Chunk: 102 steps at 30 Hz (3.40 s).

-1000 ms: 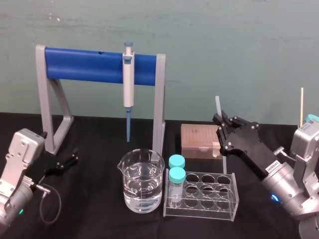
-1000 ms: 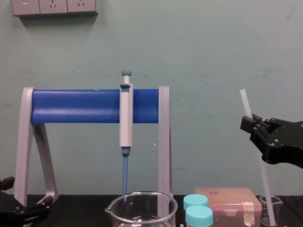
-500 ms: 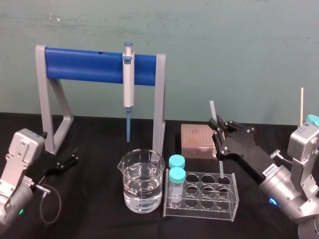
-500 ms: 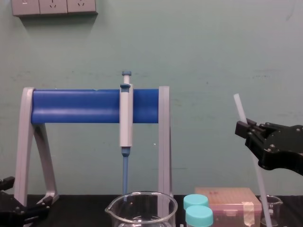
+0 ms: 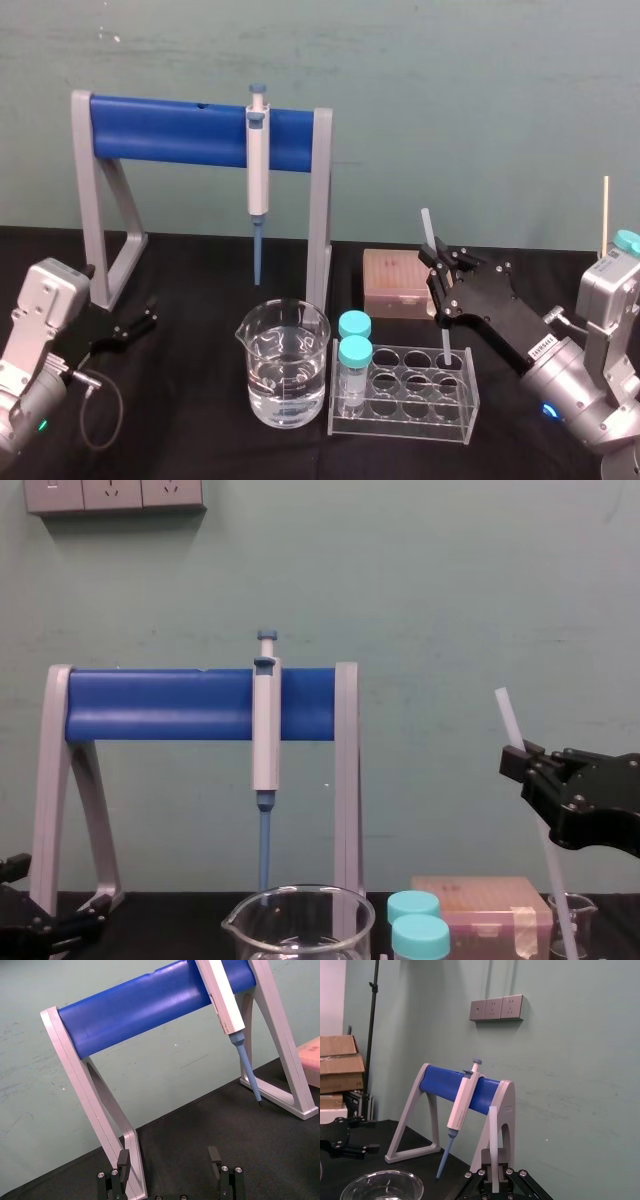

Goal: Pick up the stirring rod with one hand, then place it down.

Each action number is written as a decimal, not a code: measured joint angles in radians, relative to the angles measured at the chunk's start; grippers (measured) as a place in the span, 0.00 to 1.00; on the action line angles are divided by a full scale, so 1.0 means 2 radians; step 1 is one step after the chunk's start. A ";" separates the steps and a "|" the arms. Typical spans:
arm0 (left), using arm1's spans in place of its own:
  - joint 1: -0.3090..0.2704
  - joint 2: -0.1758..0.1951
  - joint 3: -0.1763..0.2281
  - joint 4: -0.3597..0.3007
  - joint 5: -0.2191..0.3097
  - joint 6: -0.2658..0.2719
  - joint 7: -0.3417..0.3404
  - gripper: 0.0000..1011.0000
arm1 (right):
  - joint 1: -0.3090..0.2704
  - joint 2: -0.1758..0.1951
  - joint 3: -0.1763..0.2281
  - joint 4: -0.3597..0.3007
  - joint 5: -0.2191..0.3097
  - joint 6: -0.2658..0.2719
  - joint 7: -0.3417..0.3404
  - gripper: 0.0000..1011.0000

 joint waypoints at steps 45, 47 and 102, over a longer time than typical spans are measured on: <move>0.000 0.000 0.000 0.000 0.000 0.000 0.000 0.99 | 0.036 -0.004 -0.019 0.078 0.012 0.010 0.022 0.06; 0.000 0.000 0.000 0.000 0.000 0.000 0.000 0.99 | 0.037 -0.003 -0.021 0.079 0.011 0.013 0.023 0.06; 0.000 0.000 0.000 0.000 0.000 0.000 0.000 0.99 | 0.035 0.007 -0.027 0.073 0.006 0.025 0.016 0.39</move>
